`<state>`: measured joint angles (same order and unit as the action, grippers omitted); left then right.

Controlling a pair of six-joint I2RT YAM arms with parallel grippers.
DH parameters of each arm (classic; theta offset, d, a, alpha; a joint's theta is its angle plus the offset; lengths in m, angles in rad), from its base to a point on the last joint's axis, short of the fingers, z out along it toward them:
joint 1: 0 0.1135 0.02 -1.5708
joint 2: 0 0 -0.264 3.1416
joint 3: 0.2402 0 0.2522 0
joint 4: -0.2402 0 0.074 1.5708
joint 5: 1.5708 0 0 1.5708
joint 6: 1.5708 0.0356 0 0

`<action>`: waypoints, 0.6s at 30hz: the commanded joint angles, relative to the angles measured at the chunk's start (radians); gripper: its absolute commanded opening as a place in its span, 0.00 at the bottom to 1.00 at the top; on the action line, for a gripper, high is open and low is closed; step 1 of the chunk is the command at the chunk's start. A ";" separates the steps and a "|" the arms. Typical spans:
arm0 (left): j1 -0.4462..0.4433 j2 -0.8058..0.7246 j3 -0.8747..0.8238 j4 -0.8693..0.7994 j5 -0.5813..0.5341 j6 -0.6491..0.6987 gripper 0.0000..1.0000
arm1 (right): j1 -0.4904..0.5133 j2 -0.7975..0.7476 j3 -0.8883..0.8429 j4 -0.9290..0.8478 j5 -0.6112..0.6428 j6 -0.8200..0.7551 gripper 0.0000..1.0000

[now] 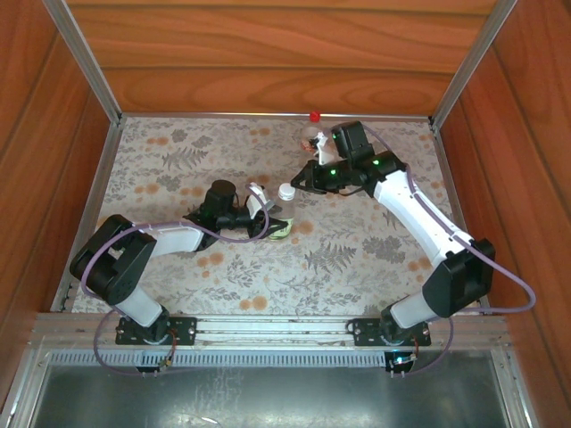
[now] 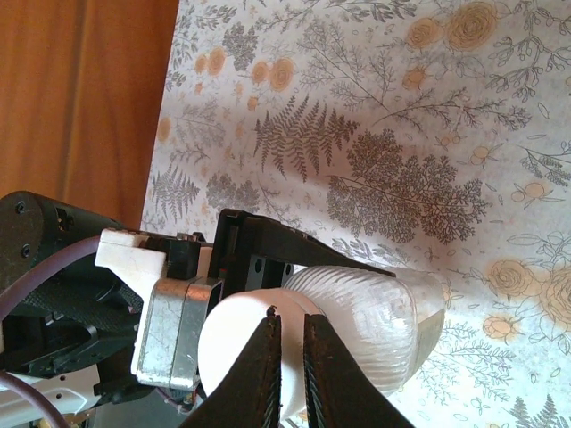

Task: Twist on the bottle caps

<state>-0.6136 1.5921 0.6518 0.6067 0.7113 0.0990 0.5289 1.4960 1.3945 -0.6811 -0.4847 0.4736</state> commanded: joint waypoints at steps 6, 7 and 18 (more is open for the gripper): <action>0.011 -0.007 0.034 0.042 -0.011 -0.023 0.52 | 0.011 -0.059 -0.048 -0.034 -0.058 0.014 0.18; 0.010 -0.007 0.034 0.044 -0.012 -0.022 0.52 | 0.011 -0.065 -0.048 -0.037 -0.057 0.013 0.18; 0.011 -0.012 0.026 0.046 0.005 -0.015 0.52 | -0.003 -0.002 0.054 -0.050 0.009 -0.005 0.26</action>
<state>-0.6090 1.5921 0.6613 0.6270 0.7025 0.0887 0.5293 1.4578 1.4002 -0.7185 -0.4755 0.4824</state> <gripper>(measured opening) 0.522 0.254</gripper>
